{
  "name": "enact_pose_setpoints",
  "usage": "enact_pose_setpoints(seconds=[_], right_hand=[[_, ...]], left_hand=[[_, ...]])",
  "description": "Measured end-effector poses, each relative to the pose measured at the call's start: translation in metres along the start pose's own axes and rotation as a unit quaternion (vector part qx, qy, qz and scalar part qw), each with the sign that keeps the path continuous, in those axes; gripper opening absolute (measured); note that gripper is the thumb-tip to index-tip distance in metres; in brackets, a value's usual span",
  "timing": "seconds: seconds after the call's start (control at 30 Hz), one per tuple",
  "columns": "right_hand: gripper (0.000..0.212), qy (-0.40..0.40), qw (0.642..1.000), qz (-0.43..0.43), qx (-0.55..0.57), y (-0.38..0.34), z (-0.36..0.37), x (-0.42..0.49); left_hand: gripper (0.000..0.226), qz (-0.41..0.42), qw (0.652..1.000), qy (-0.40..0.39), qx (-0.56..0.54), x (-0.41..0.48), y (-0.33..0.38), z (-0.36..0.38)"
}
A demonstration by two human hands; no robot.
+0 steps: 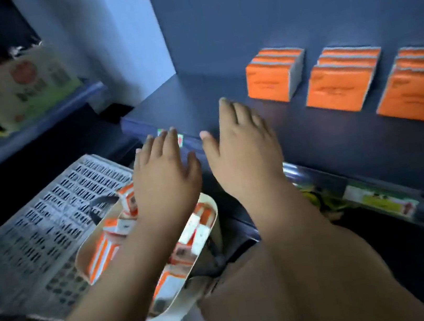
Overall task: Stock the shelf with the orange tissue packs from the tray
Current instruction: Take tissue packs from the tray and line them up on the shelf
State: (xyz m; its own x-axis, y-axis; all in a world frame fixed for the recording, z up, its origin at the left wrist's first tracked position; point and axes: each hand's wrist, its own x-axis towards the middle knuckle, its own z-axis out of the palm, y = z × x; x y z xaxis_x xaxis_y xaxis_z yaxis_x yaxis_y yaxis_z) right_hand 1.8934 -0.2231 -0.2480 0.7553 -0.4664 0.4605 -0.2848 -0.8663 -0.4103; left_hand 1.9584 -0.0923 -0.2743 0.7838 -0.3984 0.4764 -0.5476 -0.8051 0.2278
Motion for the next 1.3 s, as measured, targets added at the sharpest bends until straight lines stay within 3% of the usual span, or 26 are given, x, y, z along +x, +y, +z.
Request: enact_pose_setpoints(seconds=[0.13,0.3,0.4,0.5,0.6,0.83,0.97,1.13,1.3], right_hand=[[0.060,-0.038,0.999,-0.033,0.012,-0.038,0.034,-0.021],[0.055,-0.184,0.975,-0.107,-0.065,-0.046,0.071,-0.055],[0.064,-0.257,0.959,-0.104,-0.058,-0.047,0.079,-0.058],[0.054,-0.308,0.946,-0.088,-0.058,-0.053,0.082,-0.058],[0.039,-0.322,0.944,-0.037,-0.054,-0.065,0.084,-0.051],[0.037,-0.361,0.932,0.011,-0.027,-0.085,0.113,-0.061],[0.034,-0.366,0.923,0.100,0.061,-0.085,0.127,-0.061],[0.036,-0.365,0.918,0.154,-0.030,-0.073,0.154,-0.062],[0.040,-0.377,0.902,0.209,-0.016,-0.072,0.182,-0.068]], left_hand=[[0.058,-0.042,0.999,-0.029,0.016,-0.028,-0.070,0.003],[0.057,-0.082,0.992,-0.092,0.017,-0.055,-0.116,0.007],[0.051,-0.126,0.982,-0.140,0.017,-0.065,-0.132,0.010],[0.054,-0.170,0.970,-0.172,0.003,-0.073,-0.144,0.013],[0.053,-0.190,0.961,-0.201,-0.018,-0.083,-0.151,0.019],[0.054,-0.239,0.941,-0.230,-0.061,-0.101,-0.166,0.036],[0.052,-0.281,0.938,-0.193,-0.060,-0.098,-0.180,0.039],[0.050,-0.318,0.935,-0.140,-0.074,-0.080,-0.200,0.043],[0.066,-0.381,0.892,-0.243,-0.025,-0.065,-0.216,0.057]])
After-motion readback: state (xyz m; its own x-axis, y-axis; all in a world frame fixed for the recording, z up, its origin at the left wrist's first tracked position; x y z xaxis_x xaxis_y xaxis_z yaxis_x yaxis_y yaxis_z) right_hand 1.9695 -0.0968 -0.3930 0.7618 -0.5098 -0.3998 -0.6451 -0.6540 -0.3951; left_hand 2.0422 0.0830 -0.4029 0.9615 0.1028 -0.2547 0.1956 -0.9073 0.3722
